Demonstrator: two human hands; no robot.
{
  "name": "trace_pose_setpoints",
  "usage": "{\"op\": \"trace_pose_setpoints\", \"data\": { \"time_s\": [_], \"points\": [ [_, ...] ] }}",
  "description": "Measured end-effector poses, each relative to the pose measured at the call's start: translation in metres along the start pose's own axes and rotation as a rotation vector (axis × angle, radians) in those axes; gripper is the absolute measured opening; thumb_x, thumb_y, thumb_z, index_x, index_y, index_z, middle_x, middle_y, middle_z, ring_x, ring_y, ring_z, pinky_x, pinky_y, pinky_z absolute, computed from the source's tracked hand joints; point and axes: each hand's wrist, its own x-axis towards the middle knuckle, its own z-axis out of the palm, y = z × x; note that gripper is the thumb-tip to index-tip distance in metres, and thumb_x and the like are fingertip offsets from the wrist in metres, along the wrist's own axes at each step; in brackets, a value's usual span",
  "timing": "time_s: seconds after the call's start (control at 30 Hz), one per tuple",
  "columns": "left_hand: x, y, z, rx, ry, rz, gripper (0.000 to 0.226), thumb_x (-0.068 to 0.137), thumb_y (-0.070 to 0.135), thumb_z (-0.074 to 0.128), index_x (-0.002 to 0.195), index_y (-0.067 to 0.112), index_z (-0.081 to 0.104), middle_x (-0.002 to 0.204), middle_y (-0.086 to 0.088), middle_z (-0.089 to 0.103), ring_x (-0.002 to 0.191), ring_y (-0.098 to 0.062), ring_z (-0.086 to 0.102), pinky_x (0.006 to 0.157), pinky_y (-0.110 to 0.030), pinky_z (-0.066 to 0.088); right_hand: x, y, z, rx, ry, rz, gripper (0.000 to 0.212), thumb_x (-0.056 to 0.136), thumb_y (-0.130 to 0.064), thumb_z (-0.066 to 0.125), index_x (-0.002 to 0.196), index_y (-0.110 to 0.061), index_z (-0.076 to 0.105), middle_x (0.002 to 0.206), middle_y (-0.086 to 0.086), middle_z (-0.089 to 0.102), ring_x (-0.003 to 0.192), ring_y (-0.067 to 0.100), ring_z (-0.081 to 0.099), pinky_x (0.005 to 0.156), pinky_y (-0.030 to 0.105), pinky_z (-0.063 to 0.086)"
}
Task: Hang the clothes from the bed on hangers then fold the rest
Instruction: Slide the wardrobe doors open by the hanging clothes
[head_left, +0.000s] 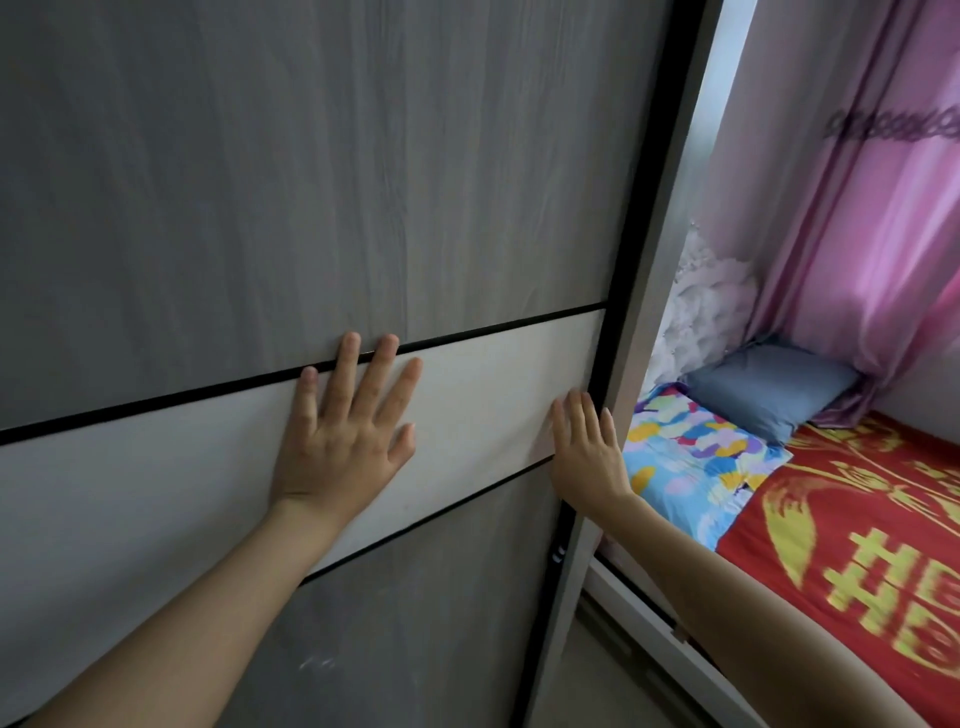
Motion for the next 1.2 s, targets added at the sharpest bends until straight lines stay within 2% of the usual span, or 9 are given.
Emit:
{"op": "trace_pose_setpoints", "data": {
  "time_s": [0.2,0.3,0.47,0.63,0.77,0.87,1.0,1.13,1.2],
  "points": [
    [0.001,0.005,0.007,0.019,0.022,-0.001,0.06,0.088,0.043,0.039,0.143,0.02,0.038,0.15,-0.006,0.028,0.135,-0.031,0.028,0.105,-0.05,0.022,-0.003,-0.001,0.011,0.104,-0.019,-0.03,0.07,0.094,-0.014,0.035,0.148,-0.001,-0.007,0.155,0.021,-0.012,0.145,0.031,-0.006,0.117,0.037,0.002],
    [-0.001,0.005,0.008,0.024,0.012,-0.008,0.061,0.089,0.043,0.037,0.145,0.02,0.034,0.154,-0.007,0.023,0.136,-0.031,0.027,0.107,-0.05,0.02,-0.004,-0.006,0.013,0.148,-0.056,-0.018,0.072,0.093,-0.014,0.036,0.147,0.0,-0.011,0.154,0.021,-0.018,0.144,0.031,-0.012,0.116,0.034,-0.002],
    [0.0,0.004,0.005,0.001,-0.023,-0.013,0.06,0.088,0.04,0.036,0.144,0.019,0.036,0.149,-0.007,0.028,0.136,-0.031,0.027,0.109,-0.05,0.016,-0.004,0.001,0.001,0.16,-0.129,-0.045,0.076,0.092,-0.018,0.04,0.148,-0.004,-0.011,0.155,0.017,-0.019,0.145,0.027,-0.013,0.117,0.033,0.0],
    [0.003,0.015,-0.002,-0.326,-0.008,0.031,0.051,0.084,0.026,0.041,0.13,0.011,0.056,0.146,-0.015,0.035,0.133,-0.032,0.031,0.103,-0.055,0.023,-0.033,0.015,-0.02,0.14,-0.031,-0.004,0.073,0.093,-0.022,0.041,0.15,-0.009,-0.003,0.157,0.014,-0.012,0.145,0.028,-0.012,0.116,0.034,-0.004],
    [0.014,0.07,-0.017,-0.571,-0.046,0.047,0.054,0.079,0.023,0.038,0.127,0.011,0.06,0.142,-0.016,0.042,0.132,-0.032,0.033,0.104,-0.055,0.023,-0.079,0.052,-0.033,0.087,-0.015,0.11,0.072,0.095,-0.028,0.041,0.15,-0.011,-0.002,0.156,0.013,-0.014,0.145,0.029,-0.013,0.115,0.035,-0.006],
    [0.023,0.115,-0.027,-0.667,-0.048,0.079,0.058,0.077,0.024,0.038,0.133,0.013,0.05,0.14,-0.018,0.045,0.13,-0.035,0.038,0.102,-0.055,0.026,-0.127,0.089,-0.043,-0.004,0.006,0.201,0.073,0.09,-0.025,0.051,0.149,-0.007,0.014,0.155,0.017,-0.003,0.144,0.036,0.001,0.115,0.042,0.002],
    [0.035,0.196,-0.057,-0.846,-0.068,0.153,0.058,0.077,0.025,0.04,0.133,0.011,0.046,0.139,-0.019,0.045,0.128,-0.039,0.042,0.099,-0.057,0.028,-0.215,0.154,-0.042,-0.084,-0.106,0.395,0.073,0.094,-0.03,0.044,0.151,-0.012,0.002,0.157,0.014,-0.01,0.144,0.03,-0.011,0.113,0.036,-0.012],
    [0.051,0.272,-0.094,-1.003,-0.142,0.256,0.058,0.075,0.023,0.035,0.131,0.012,0.045,0.139,-0.02,0.047,0.128,-0.039,0.042,0.099,-0.059,0.03,-0.285,0.209,-0.05,-0.151,-0.21,0.574,0.073,0.093,-0.03,0.047,0.151,-0.011,0.007,0.157,0.016,-0.007,0.145,0.033,-0.006,0.116,0.041,-0.002],
    [0.071,0.318,-0.119,-1.085,-0.208,0.315,0.06,0.074,0.025,0.035,0.13,0.011,0.052,0.137,-0.021,0.049,0.129,-0.038,0.038,0.098,-0.06,0.033,-0.322,0.241,-0.063,-0.224,-0.215,0.669,0.078,0.078,-0.033,0.067,0.144,-0.007,0.034,0.151,0.024,0.022,0.14,0.038,0.022,0.112,0.047,0.023]
  ]
}}
